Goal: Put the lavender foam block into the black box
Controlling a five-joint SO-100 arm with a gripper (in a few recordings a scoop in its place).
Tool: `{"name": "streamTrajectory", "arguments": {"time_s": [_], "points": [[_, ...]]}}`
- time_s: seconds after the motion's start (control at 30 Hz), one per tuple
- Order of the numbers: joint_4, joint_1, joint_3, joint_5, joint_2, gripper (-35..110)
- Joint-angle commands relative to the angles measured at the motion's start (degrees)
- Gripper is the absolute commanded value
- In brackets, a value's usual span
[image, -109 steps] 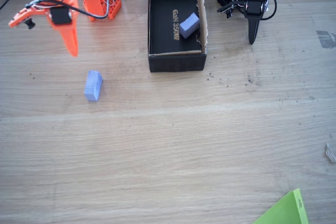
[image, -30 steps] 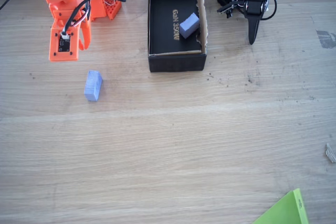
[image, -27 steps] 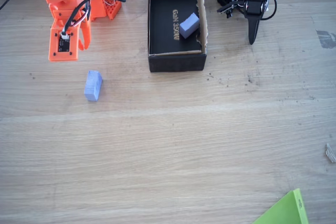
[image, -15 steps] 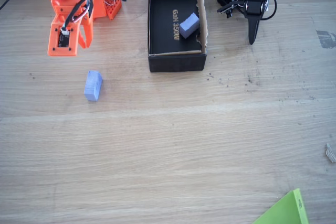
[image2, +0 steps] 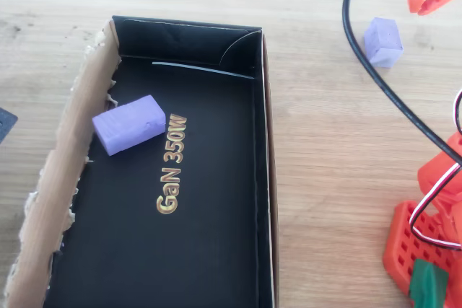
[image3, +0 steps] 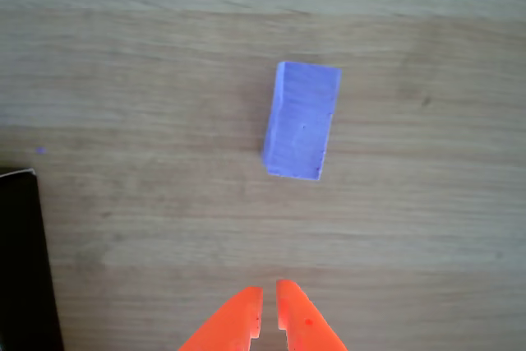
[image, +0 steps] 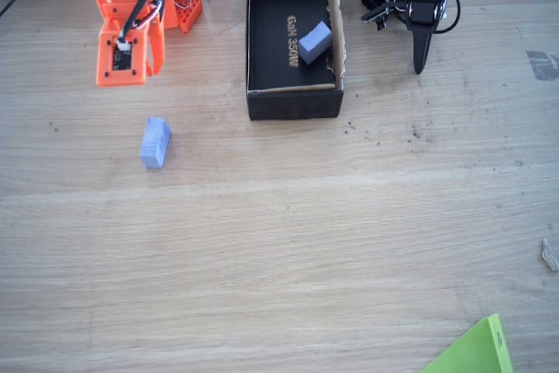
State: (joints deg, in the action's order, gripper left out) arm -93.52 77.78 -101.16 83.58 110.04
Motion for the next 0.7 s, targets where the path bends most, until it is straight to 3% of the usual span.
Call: {"name": "streamTrajectory", "arguments": {"time_s": [0.0,0.67], "points": [[-0.35,0.88,1.32,0.97,0.79,0],[-1.49,3.69,14.24,-1.23,-12.83,0]]}}
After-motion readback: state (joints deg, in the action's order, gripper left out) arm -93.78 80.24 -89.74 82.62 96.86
